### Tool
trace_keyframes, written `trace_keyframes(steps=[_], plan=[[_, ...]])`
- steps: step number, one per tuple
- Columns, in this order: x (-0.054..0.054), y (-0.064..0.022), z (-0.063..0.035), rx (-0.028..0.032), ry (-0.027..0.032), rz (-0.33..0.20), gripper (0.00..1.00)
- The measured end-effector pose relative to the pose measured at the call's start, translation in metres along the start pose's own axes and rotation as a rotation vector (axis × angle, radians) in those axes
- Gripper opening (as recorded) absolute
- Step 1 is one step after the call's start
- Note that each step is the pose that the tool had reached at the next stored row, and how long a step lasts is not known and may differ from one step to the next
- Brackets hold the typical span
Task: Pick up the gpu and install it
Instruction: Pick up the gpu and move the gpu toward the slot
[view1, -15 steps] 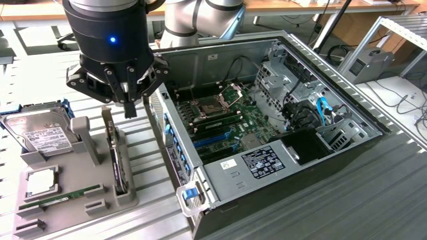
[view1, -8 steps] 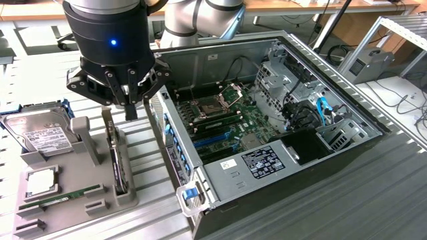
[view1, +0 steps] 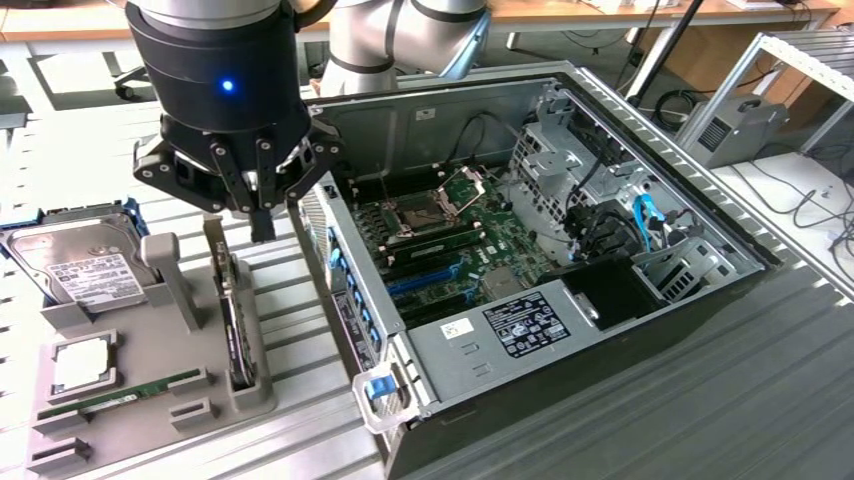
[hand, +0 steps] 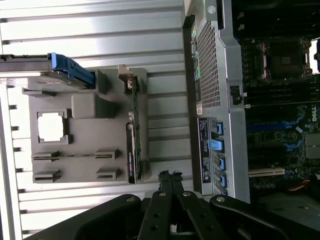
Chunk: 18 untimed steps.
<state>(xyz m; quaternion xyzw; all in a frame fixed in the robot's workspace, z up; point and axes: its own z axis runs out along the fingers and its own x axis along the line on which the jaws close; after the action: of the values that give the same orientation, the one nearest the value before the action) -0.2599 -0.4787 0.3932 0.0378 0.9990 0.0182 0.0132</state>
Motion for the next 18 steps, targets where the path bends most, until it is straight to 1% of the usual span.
trace_keyframes(steps=[8, 9, 10, 14, 16, 17, 18], plan=[[0.0001, 0.0013, 0.0001, 0.0000, 0.0000, 0.000, 0.11], [0.0001, 0.0015, 0.0001, 0.0000, 0.0000, 0.000, 0.17], [0.0001, 0.0017, 0.0001, 0.0000, 0.0000, 0.000, 0.17], [0.0002, 0.0023, 0.0001, -0.0001, 0.0000, 0.000, 0.42], [0.0002, 0.0025, 0.0001, 0.0000, 0.0000, 0.000, 0.42], [0.0002, 0.0028, 0.0001, -0.0001, -0.0001, 0.000, 0.54], [0.0003, 0.0030, 0.0001, 0.0000, 0.0000, 0.000, 0.54]])
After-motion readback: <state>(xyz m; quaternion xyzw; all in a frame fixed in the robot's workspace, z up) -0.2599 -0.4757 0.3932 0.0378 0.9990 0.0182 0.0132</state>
